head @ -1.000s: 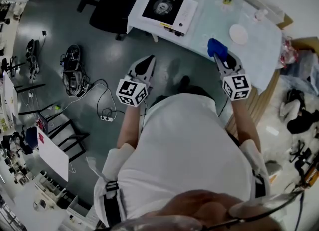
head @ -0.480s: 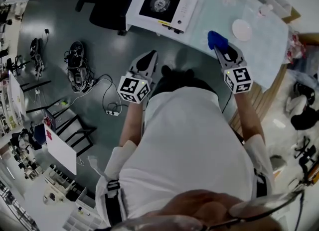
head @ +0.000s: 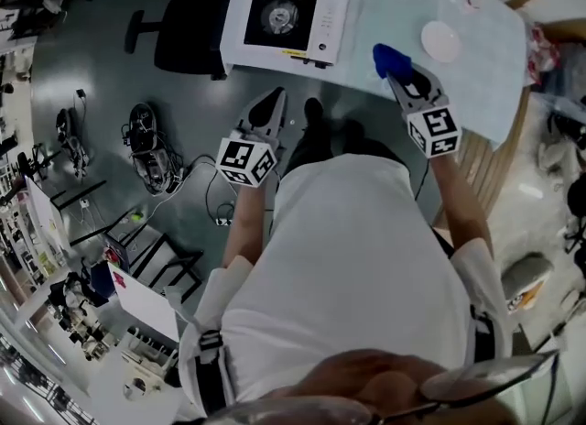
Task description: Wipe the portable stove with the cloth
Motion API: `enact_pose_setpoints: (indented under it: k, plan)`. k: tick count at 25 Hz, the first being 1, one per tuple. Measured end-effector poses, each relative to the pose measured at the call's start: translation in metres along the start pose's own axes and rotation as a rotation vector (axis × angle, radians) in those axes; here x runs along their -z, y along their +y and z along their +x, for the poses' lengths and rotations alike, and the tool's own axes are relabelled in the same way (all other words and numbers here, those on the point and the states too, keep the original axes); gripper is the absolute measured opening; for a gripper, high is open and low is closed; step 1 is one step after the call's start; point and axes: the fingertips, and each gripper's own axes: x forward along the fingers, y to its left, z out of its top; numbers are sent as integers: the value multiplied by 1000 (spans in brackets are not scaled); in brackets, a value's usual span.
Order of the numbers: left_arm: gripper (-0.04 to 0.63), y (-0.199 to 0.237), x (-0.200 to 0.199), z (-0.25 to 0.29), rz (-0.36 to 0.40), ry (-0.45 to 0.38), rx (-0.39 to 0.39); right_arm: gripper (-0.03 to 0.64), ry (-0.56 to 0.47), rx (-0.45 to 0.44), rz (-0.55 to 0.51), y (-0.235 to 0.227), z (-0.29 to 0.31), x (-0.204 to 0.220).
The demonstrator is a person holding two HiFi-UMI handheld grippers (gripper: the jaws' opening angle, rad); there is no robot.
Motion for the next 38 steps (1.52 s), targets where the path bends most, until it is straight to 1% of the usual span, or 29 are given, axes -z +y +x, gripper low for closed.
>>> enact_pose_setpoints:
  k: [8, 17, 20, 22, 27, 38]
  plan:
    - [34, 32, -4, 39, 64, 67, 97, 124, 33, 61, 38, -16, 41, 6]
    - [33, 59, 13, 75, 61, 153, 185, 127, 62, 115, 88, -45, 97, 31]
    - [32, 70, 24, 80, 70, 179, 210, 127, 63, 122, 104, -50, 122, 44]
    - [32, 75, 29, 84, 72, 196, 220, 129, 63, 119, 111, -54, 137, 51]
    - [32, 73, 28, 100, 65, 227, 235, 132, 71, 110, 107, -77, 162, 57]
    - [32, 77, 51, 111, 43, 300, 265, 132, 128, 110, 97, -111, 239, 108]
